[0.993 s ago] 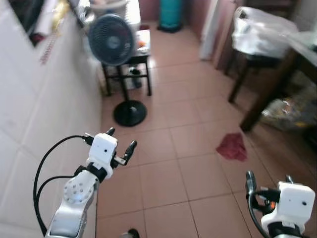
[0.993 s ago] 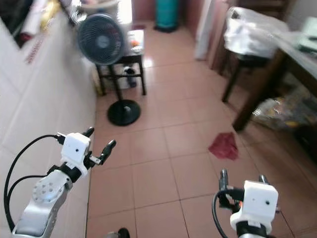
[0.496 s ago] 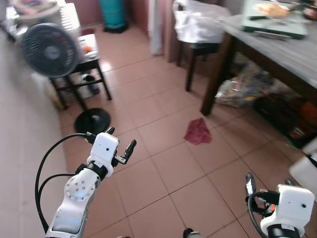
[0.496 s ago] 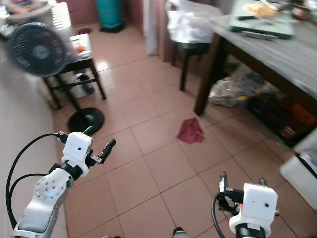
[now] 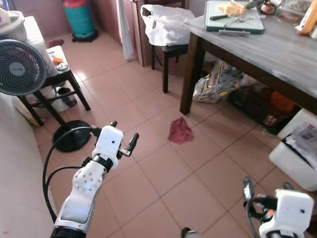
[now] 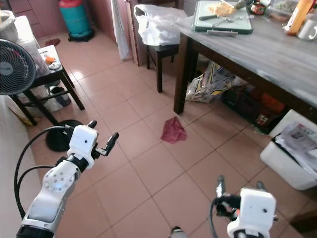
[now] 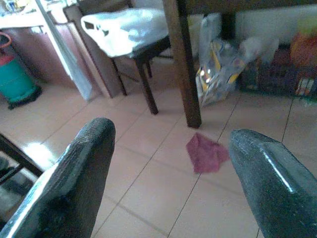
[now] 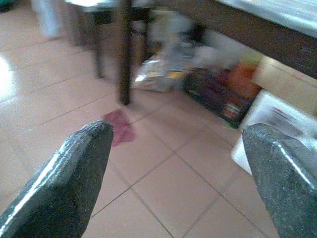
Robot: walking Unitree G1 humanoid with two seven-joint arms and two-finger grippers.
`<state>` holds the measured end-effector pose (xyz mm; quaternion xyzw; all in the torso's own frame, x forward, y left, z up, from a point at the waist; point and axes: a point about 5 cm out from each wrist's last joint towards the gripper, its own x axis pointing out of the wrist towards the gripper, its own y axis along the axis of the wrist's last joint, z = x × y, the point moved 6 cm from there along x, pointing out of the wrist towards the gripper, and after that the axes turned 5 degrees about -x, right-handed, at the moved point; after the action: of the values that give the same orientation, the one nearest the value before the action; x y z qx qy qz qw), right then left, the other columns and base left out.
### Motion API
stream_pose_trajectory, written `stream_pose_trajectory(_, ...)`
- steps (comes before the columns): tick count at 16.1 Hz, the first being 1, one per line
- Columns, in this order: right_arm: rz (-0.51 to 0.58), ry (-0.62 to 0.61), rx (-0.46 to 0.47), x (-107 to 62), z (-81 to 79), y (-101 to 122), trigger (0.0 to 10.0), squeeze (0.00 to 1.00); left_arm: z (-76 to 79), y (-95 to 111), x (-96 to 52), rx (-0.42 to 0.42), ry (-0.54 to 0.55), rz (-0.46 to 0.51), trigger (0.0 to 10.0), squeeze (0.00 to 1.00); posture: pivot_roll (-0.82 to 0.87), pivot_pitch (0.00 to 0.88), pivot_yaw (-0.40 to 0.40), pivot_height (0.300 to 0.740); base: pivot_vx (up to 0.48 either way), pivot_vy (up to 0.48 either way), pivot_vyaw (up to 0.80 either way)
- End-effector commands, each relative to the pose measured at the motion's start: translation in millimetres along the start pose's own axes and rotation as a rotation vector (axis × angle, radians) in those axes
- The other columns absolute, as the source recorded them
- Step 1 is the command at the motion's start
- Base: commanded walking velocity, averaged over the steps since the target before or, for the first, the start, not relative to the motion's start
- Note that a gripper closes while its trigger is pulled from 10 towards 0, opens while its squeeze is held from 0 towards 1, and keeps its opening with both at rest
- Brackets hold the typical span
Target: Setting the table
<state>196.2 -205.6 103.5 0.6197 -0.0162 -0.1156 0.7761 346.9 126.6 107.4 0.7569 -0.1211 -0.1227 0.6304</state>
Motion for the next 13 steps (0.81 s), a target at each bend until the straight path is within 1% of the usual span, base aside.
stream_pose_trajectory(1, 0.037, 0.022, -0.048, -4.5, 5.6, 11, 10.0, 0.0, -6.9, -2, -0.1, 0.02, 0.014, -0.012, 10.0, 0.0, -0.1, 0.157, 0.101, 0.74, 0.0, 0.0, 0.0)
stream_pose_trajectory(2, 0.031, 0.022, -0.096, -6.2, 19.7, 9, 10.0, 0.0, -6.7, -3, 1.1, 0.023, 0.008, -0.013, 10.0, 0.0, -0.11, 0.157, 0.107, 0.74, 0.0, 0.0, 0.0)
stream_pose_trajectory(3, 0.029, 0.019, -0.103, -6.2, 24.5, 9, 10.0, 0.0, -6.4, -2, 1.5, 0.025, 0.005, -0.012, 10.0, 0.0, -0.11, 0.157, 0.107, 0.74, 0.0, 0.0, 0.0)
stream_pose_trajectory(4, 0.037, 0.022, -0.133, -5.5, 31.7, 13, 10.0, 0.0, -5.1, -2, 3.5, 0.03, 0.005, -0.01, 10.0, 0.0, -0.12, 0.156, 0.11, 0.74, 0.0, 0.0, 0.0)
stream_pose_trajectory(5, 0.044, 0.023, -0.131, -4.5, 32.2, 16, 10.0, 0.0, -3.9, -2, 4.2, 0.027, 0.008, -0.009, 10.0, 0.0, -0.12, 0.156, 0.11, 0.74, 0.0, 0.0, 0.0)
stream_pose_trajectory(7, 0.058, 0.024, -0.119, -2.5, 25.7, 22, 10.0, 0.0, -4.7, -5, 2.9, 0.017, 0.032, -0.014, 10.0, 0.0, -0.13, 0.156, 0.102, 0.74, 0.0, 0.0, -0.64)
stream_pose_trajectory(9, 0.056, 0.003, -0.051, -2.9, 16.1, 21, 10.0, 0.0, -10.8, -11, -1.1, -0.003, 0.09, -0.03, 10.0, 0.0, -0.12, 0.154, 0.069, 0.74, 0.0, 0.0, -0.8)
stream_pose_trajectory(11, 0.061, -0.009, -0.029, 0.2, 10.5, 22, 10.0, 0.0, -15.4, -12, -3.4, 0.013, 0.116, -0.031, 10.0, 0.0, -0.12, 0.156, 0.062, 0.74, 0.0, 0.0, -0.8)
stream_pose_trajectory(13, 0.071, -0.006, -0.033, 3.5, 7.1, 26, 10.0, 0.0, -21.2, -15, -7.0, 0.015, 0.134, -0.041, 10.0, 0.0, -0.12, 0.157, 0.06, 0.74, 0.0, 0.0, -0.79)
